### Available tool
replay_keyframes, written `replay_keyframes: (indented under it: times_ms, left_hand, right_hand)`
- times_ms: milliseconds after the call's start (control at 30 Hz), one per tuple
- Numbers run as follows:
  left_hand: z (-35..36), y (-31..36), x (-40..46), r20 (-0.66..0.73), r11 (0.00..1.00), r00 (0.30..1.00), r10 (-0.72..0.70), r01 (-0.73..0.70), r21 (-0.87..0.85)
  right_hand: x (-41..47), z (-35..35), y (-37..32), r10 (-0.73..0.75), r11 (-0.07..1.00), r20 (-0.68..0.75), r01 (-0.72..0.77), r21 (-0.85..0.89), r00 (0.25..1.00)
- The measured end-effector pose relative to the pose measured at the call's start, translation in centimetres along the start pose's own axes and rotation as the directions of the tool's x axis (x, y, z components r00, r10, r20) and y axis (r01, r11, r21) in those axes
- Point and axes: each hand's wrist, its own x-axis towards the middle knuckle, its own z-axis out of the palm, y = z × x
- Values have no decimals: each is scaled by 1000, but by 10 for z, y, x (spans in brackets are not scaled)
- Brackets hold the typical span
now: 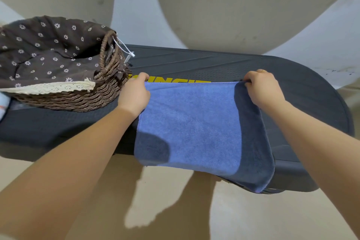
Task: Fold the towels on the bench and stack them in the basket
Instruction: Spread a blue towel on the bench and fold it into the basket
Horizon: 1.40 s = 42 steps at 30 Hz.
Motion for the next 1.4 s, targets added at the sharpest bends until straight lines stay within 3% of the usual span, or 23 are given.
replay_keyframes:
  times_ms: [133,333,533,700,1000,1067,1133,1200,1300,1400]
  left_hand:
    - [-7,9,10,91,996,995,-33,25,88]
    - [-9,13,10,65,978,995,73,-85,192]
    - [-7,7,17,93,963,988,126,-145,227]
    - [-12,11,25,185,969,982,45,-88,231]
    - [-29,91,82,-69,993,992,106,-102,55]
    - [-21,102,90,-110,990,987,115,-106,88]
    - [-7,106,88,-119,966,982,147,-116,232]
    - [14,107,76,-66,919,966,249,-215,330]
    - [47,112,55,217,821,870,442,-490,294]
    - [65,104,44,331,858,877,349,-441,265]
  right_hand:
    - [8,1,1,47,998,14,-48,42,999]
    - [14,0,6,-7,993,99,19,-120,995]
    - [16,-6,13,39,997,116,-31,-71,992]
    - [16,-11,13,143,989,109,-145,6,984]
    - [59,-67,37,306,920,4,-297,257,952]
    - [74,-71,40,333,906,-24,-313,284,943]
    - [75,-64,34,359,915,-62,-338,223,931]
    - [62,-48,22,298,951,-102,-286,113,949]
    - [31,-15,3,5,999,-9,-4,48,1000]
    - [4,20,-1,-197,979,184,204,-18,963]
